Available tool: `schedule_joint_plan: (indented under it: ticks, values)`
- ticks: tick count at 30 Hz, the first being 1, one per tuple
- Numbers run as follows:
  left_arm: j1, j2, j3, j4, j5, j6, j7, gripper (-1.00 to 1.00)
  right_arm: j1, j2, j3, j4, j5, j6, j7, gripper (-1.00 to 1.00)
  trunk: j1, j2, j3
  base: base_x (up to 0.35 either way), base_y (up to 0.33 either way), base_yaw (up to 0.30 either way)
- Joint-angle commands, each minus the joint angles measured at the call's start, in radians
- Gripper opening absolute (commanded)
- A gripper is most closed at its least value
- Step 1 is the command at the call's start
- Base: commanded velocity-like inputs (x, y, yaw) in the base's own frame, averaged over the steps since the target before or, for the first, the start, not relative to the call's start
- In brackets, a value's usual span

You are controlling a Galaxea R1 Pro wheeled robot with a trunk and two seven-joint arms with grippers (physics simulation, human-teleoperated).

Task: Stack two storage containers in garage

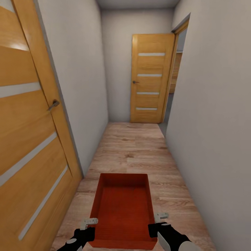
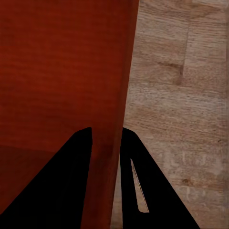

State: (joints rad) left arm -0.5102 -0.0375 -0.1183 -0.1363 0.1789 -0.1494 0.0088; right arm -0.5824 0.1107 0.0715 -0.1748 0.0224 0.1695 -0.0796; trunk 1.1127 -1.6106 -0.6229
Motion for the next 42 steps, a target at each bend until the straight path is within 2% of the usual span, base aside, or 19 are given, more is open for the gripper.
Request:
schedule_joint_plan:
  ticks: [1,42]
  values:
    - [-0.001,0.001,-0.006,0.0,0.007,-0.004,0.008,-1.0,0.0,-0.006,0.001,-0.002,0.019,0.008,-0.009,-1.0,0.001,0.0,-0.001,0.34,0.0,-0.017]
    - [-0.001,0.001,-0.006,0.0,0.007,-0.004,0.008,-1.0,0.0,-0.007,0.001,-0.002,0.019,0.008,-0.008,-1.0,0.001,0.0,-0.001,0.34,0.0,-0.038]
